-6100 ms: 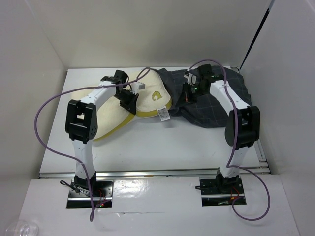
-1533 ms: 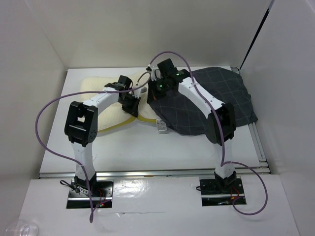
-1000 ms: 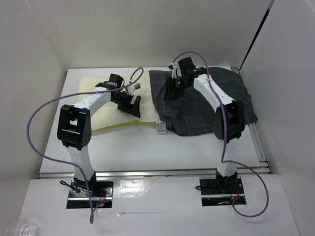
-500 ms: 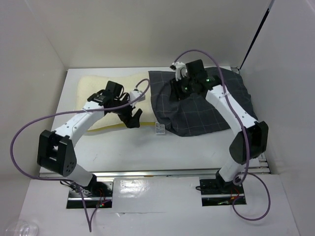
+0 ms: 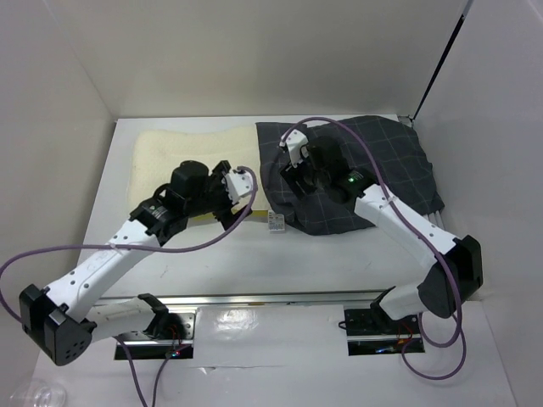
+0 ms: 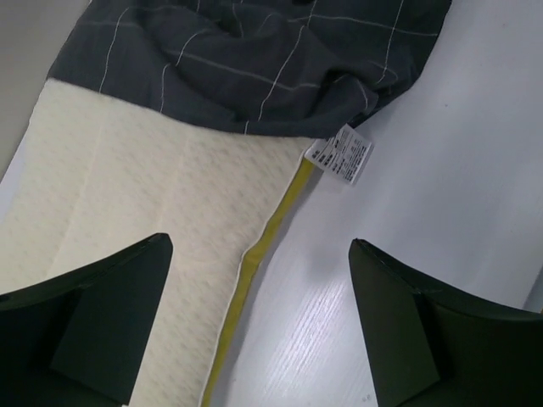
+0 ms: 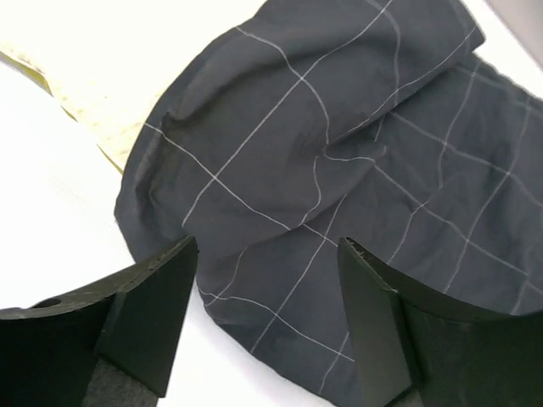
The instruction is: Put the pillow into the pillowcase
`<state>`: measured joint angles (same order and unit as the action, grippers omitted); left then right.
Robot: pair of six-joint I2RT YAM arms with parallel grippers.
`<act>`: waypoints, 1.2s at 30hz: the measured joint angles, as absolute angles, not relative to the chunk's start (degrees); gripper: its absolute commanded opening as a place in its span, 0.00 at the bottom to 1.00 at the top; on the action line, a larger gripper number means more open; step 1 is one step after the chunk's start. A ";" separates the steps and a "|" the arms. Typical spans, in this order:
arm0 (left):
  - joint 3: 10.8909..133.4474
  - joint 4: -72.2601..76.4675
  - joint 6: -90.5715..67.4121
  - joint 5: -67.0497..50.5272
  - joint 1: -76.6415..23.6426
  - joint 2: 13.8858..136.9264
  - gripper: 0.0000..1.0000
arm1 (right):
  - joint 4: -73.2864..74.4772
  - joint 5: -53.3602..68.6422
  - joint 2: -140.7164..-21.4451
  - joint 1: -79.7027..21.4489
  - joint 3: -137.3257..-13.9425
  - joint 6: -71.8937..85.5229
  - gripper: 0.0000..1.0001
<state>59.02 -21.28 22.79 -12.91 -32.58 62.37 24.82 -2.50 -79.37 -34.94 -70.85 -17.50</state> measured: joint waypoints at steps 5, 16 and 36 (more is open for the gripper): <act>54.15 -19.05 25.45 -10.24 -34.98 63.72 1.00 | 25.80 -2.61 -81.65 -34.94 -71.20 -16.03 0.77; 44.47 -18.74 37.36 -6.50 -35.77 65.82 0.98 | 26.92 -2.00 -81.67 -34.94 -71.13 -15.90 0.80; 38.09 10.22 44.75 9.23 -37.06 83.07 0.89 | 31.09 1.04 -81.58 -34.83 -69.19 -16.64 0.81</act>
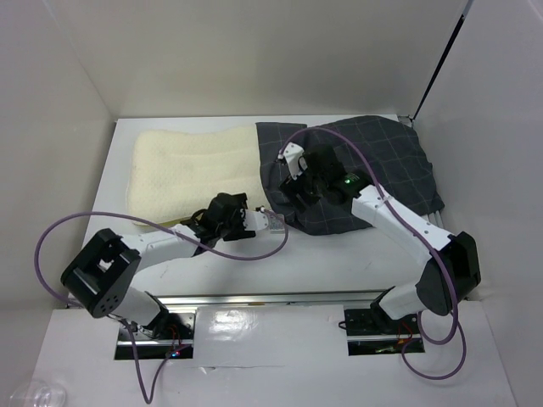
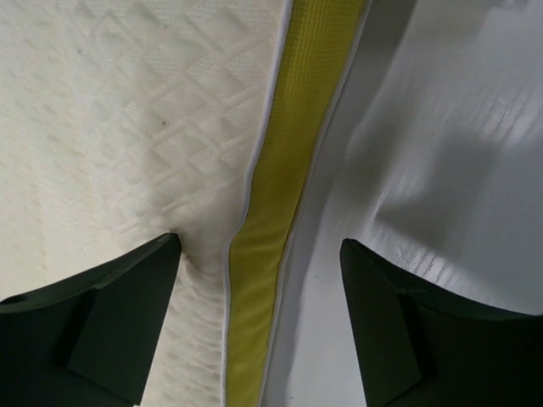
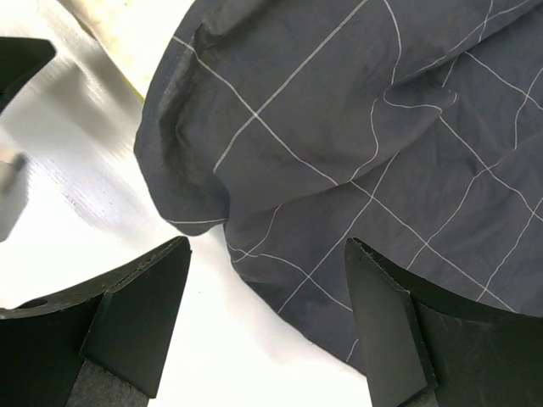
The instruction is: Put the pillow into the pillowcase
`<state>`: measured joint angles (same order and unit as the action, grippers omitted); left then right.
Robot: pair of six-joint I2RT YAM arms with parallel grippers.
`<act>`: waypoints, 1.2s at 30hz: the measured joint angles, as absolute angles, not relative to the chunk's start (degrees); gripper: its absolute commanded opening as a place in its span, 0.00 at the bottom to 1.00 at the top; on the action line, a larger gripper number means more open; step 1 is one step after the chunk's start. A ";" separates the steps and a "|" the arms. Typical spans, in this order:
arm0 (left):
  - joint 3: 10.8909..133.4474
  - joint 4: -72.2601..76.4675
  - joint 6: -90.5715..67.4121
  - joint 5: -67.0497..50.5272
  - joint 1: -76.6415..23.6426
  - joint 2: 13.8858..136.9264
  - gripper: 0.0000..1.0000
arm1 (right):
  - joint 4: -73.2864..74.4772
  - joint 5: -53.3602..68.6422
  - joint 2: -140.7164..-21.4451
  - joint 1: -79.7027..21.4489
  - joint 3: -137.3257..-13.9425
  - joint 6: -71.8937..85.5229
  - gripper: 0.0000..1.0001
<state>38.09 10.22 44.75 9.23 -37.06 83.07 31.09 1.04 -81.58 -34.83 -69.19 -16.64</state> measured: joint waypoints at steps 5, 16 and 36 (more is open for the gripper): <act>38.09 12.53 44.97 9.76 -37.06 86.06 0.88 | 31.40 1.69 -81.47 -34.54 -68.93 -17.82 0.81; 47.09 7.55 42.50 8.54 -35.73 92.53 0.00 | 31.68 2.70 -75.57 -31.99 -63.59 -20.95 0.81; 85.32 -31.57 25.91 -15.11 -23.20 100.36 0.00 | 26.81 2.74 -74.43 -31.70 -56.12 -19.07 0.81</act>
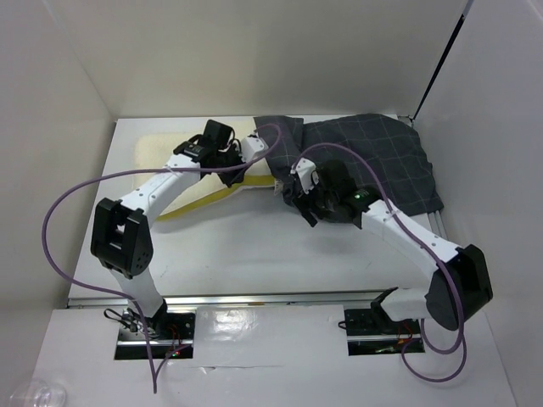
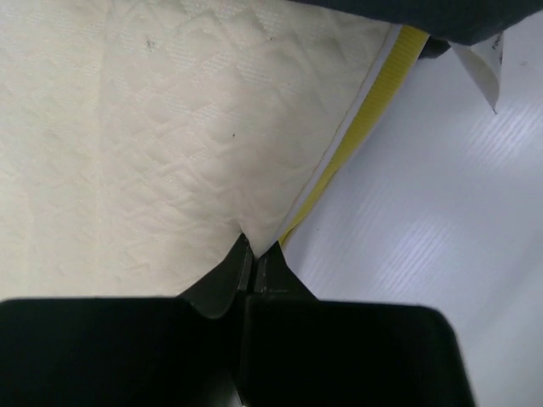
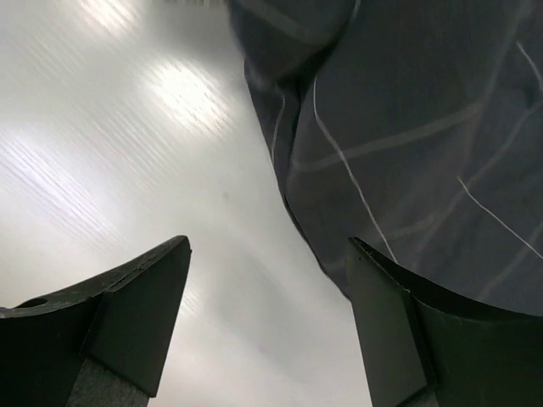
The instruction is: Put the pillow into the pillowcase
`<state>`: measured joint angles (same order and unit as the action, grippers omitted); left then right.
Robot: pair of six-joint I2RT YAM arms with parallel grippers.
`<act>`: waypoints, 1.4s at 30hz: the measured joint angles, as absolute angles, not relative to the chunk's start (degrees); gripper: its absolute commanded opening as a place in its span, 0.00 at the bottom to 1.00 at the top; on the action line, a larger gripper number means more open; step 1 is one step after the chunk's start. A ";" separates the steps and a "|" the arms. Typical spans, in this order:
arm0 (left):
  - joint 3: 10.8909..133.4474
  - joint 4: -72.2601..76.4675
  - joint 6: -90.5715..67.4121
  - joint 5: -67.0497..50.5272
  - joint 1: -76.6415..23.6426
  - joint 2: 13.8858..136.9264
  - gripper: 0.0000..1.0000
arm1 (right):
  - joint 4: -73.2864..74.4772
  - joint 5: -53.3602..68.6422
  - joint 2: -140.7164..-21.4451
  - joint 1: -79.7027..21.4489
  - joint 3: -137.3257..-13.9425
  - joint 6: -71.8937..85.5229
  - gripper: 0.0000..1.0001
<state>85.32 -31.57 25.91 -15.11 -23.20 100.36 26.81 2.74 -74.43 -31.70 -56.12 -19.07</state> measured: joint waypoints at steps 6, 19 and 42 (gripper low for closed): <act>90.45 -37.04 23.68 -17.19 -23.03 102.13 0.00 | 23.83 3.36 -82.26 -31.70 -62.48 -8.56 0.81; 93.45 -40.86 21.78 -18.79 -22.20 102.67 0.00 | 20.01 4.97 -91.77 -30.30 -68.18 4.43 0.31; 98.17 -41.41 9.96 -20.21 -21.19 109.16 0.00 | 26.00 23.99 -99.81 -36.73 -86.00 7.68 0.00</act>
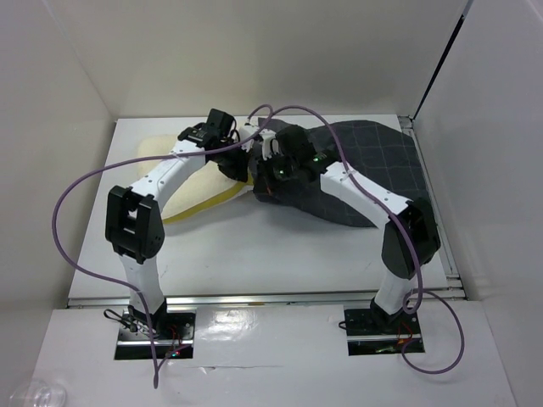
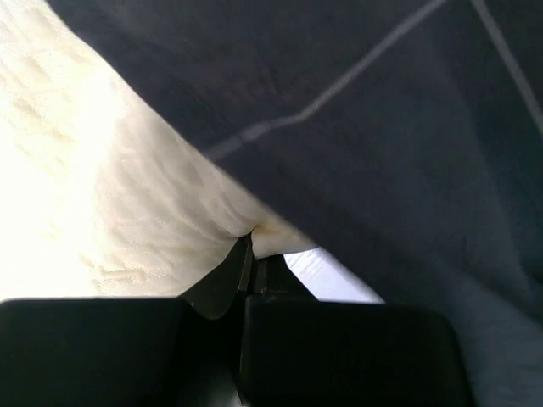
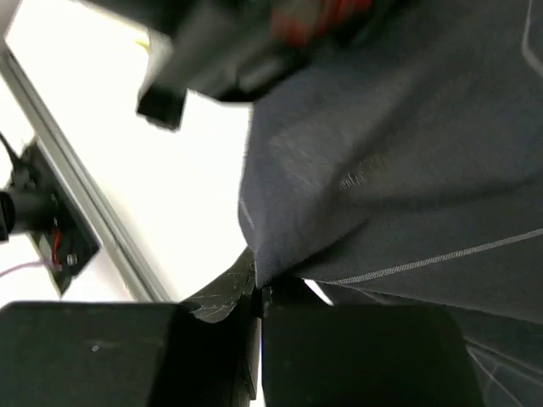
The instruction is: Put the pillow into the pillowcase
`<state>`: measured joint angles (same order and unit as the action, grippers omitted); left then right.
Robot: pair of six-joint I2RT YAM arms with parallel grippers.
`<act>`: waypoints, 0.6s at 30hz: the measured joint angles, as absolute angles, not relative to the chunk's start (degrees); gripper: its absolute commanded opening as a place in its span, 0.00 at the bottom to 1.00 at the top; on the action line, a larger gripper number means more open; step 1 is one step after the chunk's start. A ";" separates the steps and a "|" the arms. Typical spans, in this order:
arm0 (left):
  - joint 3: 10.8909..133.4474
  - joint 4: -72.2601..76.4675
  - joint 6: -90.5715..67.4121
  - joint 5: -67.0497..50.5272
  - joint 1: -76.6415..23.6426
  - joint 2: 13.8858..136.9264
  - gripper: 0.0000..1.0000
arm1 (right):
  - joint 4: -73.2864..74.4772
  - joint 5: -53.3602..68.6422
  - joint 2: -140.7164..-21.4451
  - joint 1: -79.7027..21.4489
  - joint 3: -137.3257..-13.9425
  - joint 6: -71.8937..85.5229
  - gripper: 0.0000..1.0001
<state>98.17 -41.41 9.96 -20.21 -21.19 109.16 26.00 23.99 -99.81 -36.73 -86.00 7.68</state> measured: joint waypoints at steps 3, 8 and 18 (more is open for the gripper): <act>98.17 -41.58 8.75 -20.62 -21.15 109.34 0.00 | 26.94 25.17 -99.57 -36.73 -83.77 6.59 0.13; 98.17 -40.53 8.12 -22.63 -21.15 109.75 0.00 | 30.00 25.91 -98.37 -36.36 -78.17 4.62 0.57; 83.85 -34.74 8.10 -25.89 -21.15 108.05 0.00 | 33.91 24.43 -93.86 -21.85 -83.35 2.09 0.60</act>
<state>83.85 -34.74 8.10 -25.89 -21.15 108.05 33.91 24.43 -93.86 -21.85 -83.35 2.09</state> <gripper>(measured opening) 0.053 0.602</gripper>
